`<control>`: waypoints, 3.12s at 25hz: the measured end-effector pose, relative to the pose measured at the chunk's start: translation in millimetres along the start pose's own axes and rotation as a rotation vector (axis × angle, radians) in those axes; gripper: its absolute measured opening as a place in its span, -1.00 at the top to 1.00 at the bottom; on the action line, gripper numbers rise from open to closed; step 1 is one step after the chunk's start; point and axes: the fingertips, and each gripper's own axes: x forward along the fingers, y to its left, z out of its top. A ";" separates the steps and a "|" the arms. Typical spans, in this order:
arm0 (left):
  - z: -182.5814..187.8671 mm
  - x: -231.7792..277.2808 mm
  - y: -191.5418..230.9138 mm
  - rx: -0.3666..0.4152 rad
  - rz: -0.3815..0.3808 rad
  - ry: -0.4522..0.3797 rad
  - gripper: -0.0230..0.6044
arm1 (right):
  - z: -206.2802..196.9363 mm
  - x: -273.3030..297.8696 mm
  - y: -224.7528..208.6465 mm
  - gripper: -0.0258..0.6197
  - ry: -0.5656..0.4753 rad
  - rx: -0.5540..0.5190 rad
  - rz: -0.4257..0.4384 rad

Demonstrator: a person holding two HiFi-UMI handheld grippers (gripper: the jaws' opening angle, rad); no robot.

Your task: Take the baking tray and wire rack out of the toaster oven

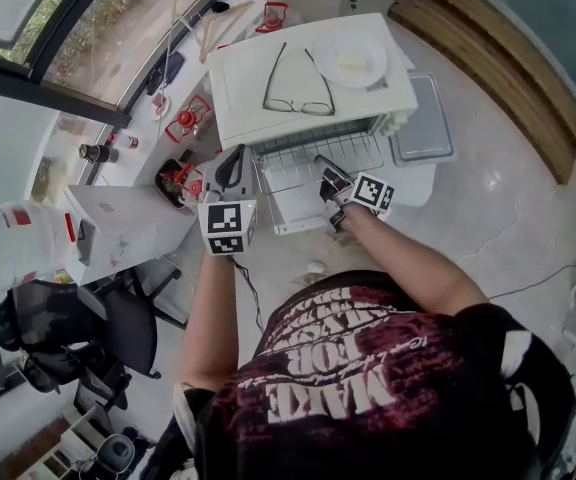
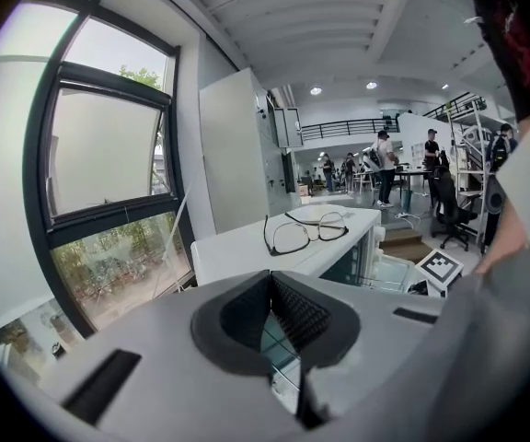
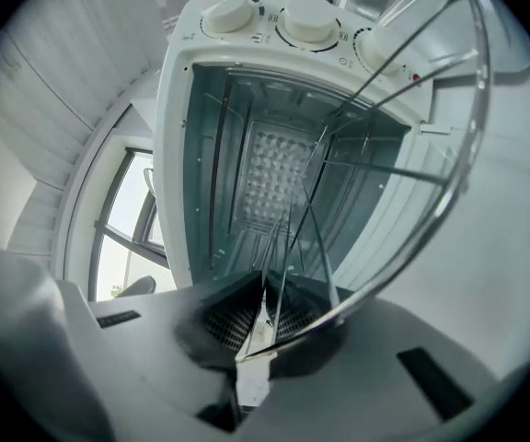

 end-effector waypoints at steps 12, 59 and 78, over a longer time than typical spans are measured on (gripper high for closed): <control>-36.7 -77.2 -5.4 -0.137 0.044 -0.002 0.91 | -24.0 -41.9 4.6 0.88 0.008 -0.003 -0.017; 68.4 -19.3 -337.3 -0.076 -0.143 -0.052 0.91 | 106.1 -352.4 -32.5 0.90 0.185 0.008 -0.059; 83.2 36.3 -317.3 -0.109 -0.105 -0.052 0.91 | 166.3 -308.0 -60.8 0.90 0.297 -0.020 -0.095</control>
